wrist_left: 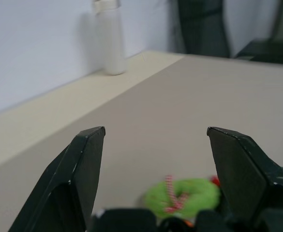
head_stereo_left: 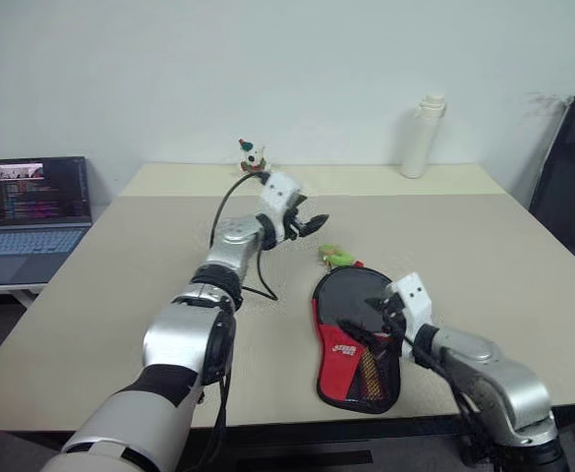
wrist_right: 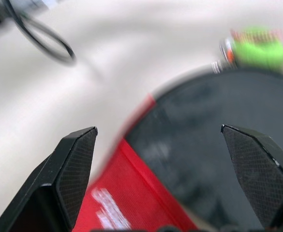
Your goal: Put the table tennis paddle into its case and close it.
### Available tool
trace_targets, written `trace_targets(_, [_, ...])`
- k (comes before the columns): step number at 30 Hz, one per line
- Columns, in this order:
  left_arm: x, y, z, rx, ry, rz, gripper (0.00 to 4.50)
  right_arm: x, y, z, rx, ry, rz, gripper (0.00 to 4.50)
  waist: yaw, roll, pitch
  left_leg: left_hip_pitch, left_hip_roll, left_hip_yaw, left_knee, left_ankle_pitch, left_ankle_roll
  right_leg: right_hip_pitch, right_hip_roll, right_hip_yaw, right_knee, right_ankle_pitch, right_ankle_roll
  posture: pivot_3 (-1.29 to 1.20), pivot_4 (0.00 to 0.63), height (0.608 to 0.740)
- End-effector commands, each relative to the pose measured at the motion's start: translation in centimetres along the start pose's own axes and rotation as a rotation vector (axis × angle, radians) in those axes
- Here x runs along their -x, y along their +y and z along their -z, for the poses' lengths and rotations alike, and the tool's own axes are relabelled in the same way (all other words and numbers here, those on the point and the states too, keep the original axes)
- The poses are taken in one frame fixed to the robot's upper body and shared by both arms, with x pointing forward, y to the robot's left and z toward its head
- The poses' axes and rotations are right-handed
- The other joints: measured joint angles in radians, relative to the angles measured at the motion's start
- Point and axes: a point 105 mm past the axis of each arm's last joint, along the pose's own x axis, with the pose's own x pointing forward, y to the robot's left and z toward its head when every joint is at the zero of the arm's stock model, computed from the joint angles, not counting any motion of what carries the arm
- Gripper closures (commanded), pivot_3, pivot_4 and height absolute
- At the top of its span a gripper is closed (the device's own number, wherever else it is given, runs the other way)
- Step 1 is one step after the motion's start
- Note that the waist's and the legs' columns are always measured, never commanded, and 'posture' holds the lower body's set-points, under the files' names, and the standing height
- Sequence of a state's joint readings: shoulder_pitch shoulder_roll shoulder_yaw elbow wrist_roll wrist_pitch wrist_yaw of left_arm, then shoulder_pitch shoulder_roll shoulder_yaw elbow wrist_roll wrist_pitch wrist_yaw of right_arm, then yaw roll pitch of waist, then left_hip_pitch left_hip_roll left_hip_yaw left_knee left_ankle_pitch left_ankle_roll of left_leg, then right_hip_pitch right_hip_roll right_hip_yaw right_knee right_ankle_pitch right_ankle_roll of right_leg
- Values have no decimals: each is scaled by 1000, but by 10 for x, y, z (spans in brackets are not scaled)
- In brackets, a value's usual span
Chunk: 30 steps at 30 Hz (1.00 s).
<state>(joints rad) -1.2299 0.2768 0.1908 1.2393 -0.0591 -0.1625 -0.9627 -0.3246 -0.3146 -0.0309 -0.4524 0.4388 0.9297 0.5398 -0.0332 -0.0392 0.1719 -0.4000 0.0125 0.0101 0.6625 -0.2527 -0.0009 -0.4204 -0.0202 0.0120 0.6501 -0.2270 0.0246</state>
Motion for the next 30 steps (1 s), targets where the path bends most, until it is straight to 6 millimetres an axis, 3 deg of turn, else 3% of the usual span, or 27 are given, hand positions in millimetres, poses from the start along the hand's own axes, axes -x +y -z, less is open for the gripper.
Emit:
trace_targets(1, [29,1,-16,62,-90,126,835,8,-20,-25,15,-90,37,0,1,0,0,0,0,0,0,0,0,0,0,0,0,0,0,0,150,740])
trace_targets(7, [74,-7,-6,57,-42,127,835,2,-104,-23,38,-103,314,0,1,1,0,0,1,1,1,0,0,0,-2,2,1,0,-1,0,150,740])
trace_targets(10, [85,-18,0,71,-16,104,835,-9,-123,-10,16,-70,351,0,5,1,0,0,1,1,0,0,0,0,-3,3,1,0,-1,0,150,740])
trace_targets(13, [89,-26,2,81,-6,91,835,-17,-131,2,-15,-46,363,0,8,1,1,0,1,-1,0,0,0,0,-3,4,1,1,-1,0,150,740])
trace_targets(21, [97,-33,2,85,13,56,835,-27,-124,40,-91,23,331,0,4,1,1,0,1,0,0,0,0,0,-3,4,3,1,-1,0,150,740])
trace_targets(30, [99,-38,6,88,38,71,792,-38,-103,50,-101,50,208,3075,2,1,1,2,1,1,1,0,0,0,-3,4,6,0,-1,0,150,740])
